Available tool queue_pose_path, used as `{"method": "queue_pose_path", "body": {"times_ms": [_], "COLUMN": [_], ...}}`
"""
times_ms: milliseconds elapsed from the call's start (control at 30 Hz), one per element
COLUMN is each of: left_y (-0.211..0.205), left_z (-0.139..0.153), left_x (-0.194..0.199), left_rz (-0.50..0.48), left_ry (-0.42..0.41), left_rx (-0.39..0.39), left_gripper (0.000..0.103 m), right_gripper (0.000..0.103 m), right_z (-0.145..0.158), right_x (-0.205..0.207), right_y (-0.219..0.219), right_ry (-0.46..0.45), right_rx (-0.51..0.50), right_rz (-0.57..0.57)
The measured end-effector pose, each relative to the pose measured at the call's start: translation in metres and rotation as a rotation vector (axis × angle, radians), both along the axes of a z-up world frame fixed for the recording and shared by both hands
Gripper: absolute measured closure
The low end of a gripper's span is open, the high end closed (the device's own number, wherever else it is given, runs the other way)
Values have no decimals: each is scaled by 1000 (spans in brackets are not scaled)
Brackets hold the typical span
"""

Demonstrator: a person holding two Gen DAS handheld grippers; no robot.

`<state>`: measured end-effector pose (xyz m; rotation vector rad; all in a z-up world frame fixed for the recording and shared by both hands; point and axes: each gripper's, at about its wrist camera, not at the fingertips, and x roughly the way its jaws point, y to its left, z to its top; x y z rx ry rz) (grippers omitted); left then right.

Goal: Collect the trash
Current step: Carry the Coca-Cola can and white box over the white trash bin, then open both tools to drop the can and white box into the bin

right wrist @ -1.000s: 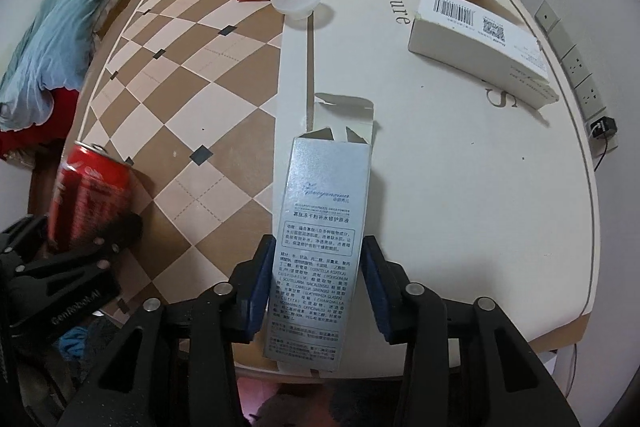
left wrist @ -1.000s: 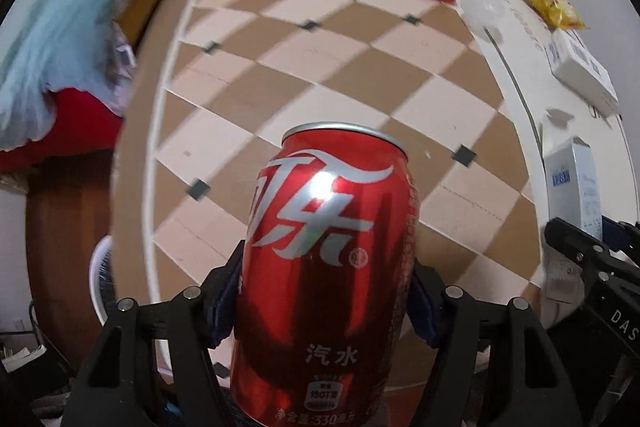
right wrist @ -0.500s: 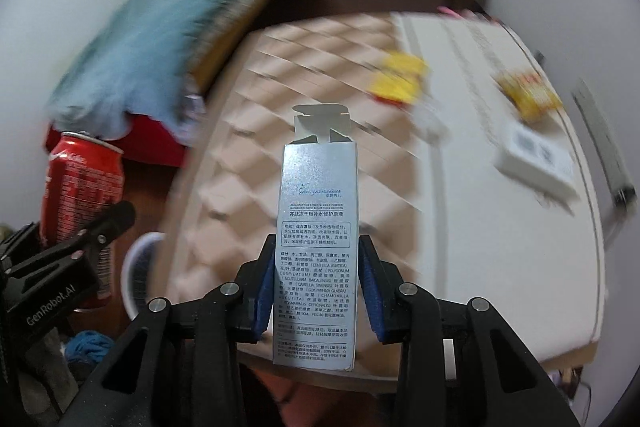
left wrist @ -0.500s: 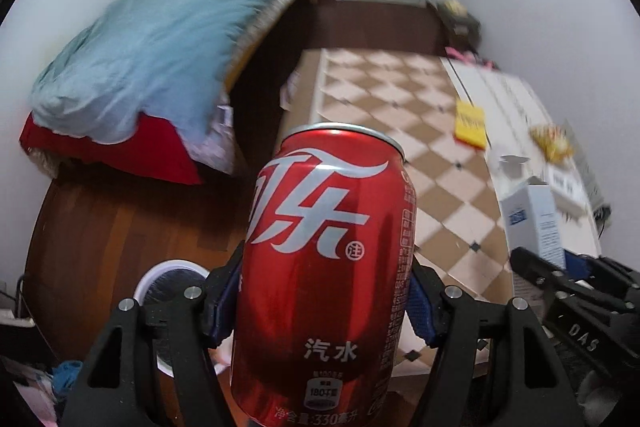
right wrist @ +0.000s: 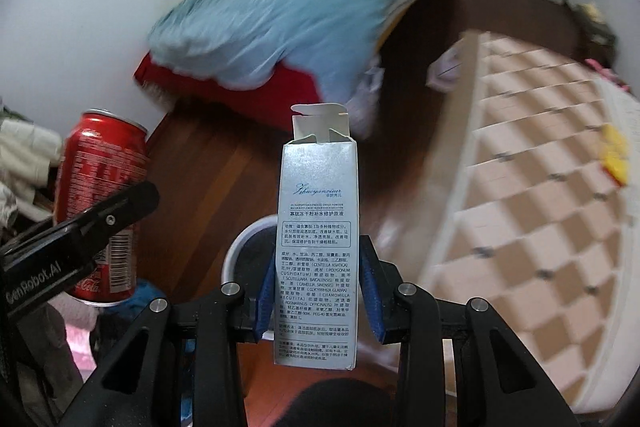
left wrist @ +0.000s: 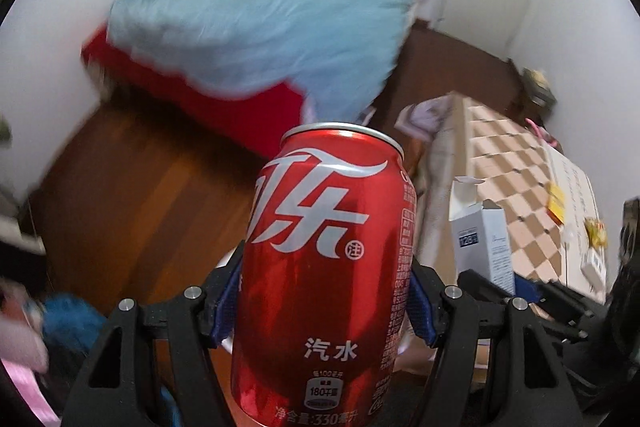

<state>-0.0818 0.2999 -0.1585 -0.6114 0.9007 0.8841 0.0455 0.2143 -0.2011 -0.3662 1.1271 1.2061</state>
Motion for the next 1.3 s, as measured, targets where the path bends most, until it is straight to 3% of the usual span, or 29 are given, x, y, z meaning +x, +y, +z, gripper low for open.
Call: {"method": "queue_pose_path", "body": {"times_ms": [233, 400, 633, 667, 700, 800, 833, 900, 1100, 1300], "left_y": [72, 98, 109, 109, 108, 103, 102, 96, 75, 59], "left_z": [-104, -161, -186, -185, -185, -183, -181, -177, -159, -151], "left_x": [-64, -75, -86, -89, -91, -99, -102, -104, -117, -129], "left_rz": [146, 185, 208, 209, 204, 192, 189, 184, 207, 224], "left_ry": [-8, -15, -49, -56, -59, -41, -35, 6, 125, 146], "left_rx": [-292, -427, -531, -536, -540, -513, -496, -441, -250, -216], "left_gripper": [37, 37, 37, 37, 36, 18, 11, 4, 3, 3], "right_gripper": [64, 64, 62, 61, 53, 14, 7, 1, 0, 0], "right_z": [-95, -145, -176, -179, -182, -184, -184, -185, -179, -158], "right_x": [-67, -88, -89, -88, -85, -80, -81, -81, -86, -91], "right_y": [62, 87, 101, 102, 101, 100, 100, 102, 96, 79], "right_ry": [102, 107, 145, 161, 167, 166, 159, 104, 12, -16], "right_rx": [-155, -241, -268, -267, -268, -267, -270, -297, -326, -313], "right_rz": [81, 98, 87, 83, 84, 77, 84, 91, 96, 82]}}
